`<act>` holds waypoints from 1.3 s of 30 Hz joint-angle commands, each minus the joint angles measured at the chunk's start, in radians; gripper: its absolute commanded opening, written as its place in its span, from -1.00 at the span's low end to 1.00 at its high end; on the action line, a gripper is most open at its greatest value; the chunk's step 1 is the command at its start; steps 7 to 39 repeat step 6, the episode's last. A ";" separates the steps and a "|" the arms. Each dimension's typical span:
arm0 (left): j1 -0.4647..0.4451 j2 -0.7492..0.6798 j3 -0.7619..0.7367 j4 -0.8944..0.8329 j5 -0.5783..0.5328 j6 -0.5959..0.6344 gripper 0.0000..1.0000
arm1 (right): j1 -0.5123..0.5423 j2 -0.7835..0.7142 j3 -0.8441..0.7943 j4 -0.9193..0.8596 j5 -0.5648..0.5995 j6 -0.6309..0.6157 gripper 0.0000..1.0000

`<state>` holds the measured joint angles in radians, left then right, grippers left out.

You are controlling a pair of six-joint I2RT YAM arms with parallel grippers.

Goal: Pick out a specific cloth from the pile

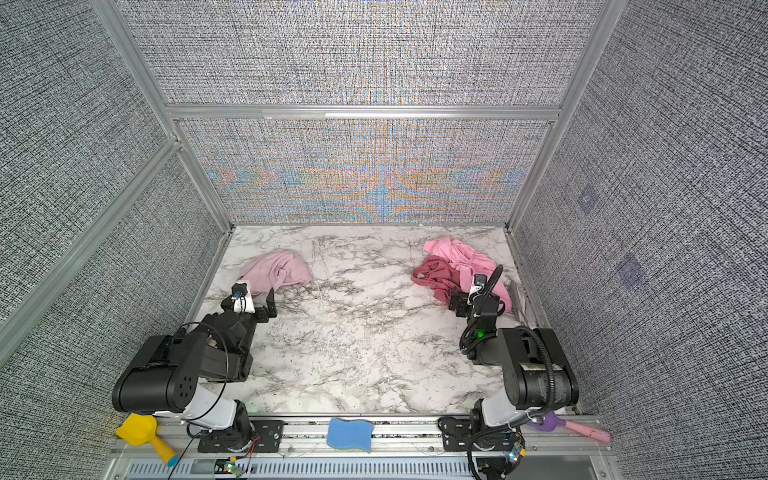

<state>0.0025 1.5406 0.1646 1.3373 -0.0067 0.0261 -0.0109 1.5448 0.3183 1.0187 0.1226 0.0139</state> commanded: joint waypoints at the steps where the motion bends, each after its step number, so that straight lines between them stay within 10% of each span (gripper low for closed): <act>1: 0.001 0.001 0.003 0.029 0.006 0.005 0.98 | 0.000 -0.001 0.002 0.009 -0.006 0.004 0.99; 39: 0.001 0.000 -0.001 0.035 0.005 0.005 0.98 | 0.000 -0.001 0.002 0.009 -0.006 0.004 0.99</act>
